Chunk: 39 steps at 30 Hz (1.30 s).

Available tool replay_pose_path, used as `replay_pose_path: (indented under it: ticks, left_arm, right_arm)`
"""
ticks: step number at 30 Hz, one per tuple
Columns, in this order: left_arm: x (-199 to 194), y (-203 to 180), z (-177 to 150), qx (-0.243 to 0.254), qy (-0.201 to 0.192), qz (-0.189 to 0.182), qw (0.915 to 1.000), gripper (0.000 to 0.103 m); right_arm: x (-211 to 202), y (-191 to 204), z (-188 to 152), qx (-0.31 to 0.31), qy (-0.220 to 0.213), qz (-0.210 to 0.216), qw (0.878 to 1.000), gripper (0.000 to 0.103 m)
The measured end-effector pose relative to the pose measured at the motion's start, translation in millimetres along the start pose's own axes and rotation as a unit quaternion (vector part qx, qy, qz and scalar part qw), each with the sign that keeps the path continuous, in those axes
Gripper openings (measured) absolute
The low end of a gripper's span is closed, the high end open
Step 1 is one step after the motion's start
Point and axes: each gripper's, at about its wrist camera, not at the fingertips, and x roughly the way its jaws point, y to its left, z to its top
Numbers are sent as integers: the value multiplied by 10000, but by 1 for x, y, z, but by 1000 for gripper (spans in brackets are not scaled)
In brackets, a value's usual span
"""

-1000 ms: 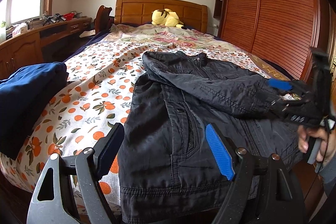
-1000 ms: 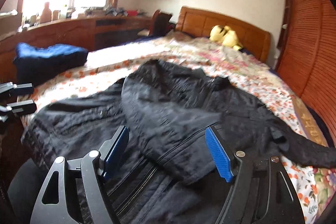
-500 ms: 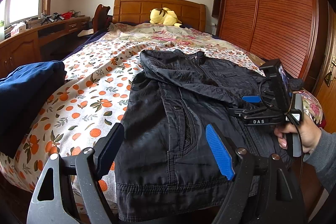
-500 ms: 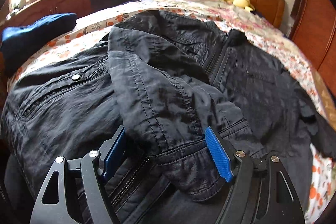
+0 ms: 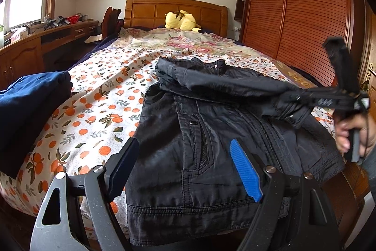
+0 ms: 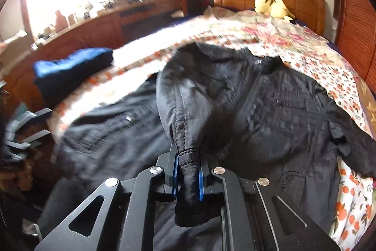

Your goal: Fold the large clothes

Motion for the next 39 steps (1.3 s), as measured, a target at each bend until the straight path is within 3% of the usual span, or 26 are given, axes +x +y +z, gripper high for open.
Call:
replay_pose_path:
  ticks: [2,5,9,12,18,22,29,34,39]
  left_arm:
    - [0,-2,1,11,0,-14,10000,81]
    - [4,-5,3,30,6,-53,10000,81]
    - [15,-10,6,133,67,-65,9999,81]
    - [26,-16,9,212,105,-71,9997,81]
    - [55,-37,22,427,166,-102,9989,81]
    - [77,-56,35,623,179,-162,9978,81]
    - [120,-92,62,862,135,-420,9953,81]
    - [148,-115,75,952,145,-573,9937,81]
    - [172,-130,83,982,130,-652,9929,81]
  right_arm:
    - [-11,-3,1,71,-69,155,9998,12]
    - [-15,-16,0,127,-101,-31,9999,12]
    - [1,-50,-11,484,75,-405,9980,12]
    - [18,-79,-21,557,198,-1013,9931,13]
    - [30,-126,-30,773,99,-1718,9820,37]
    - [21,-132,-33,547,-396,-2246,9721,38]
    - [34,-140,-50,485,-253,-1934,9796,45]
    - [61,-179,-49,751,256,-1628,9835,46]
    - [70,-196,-51,976,335,-1550,9825,48]
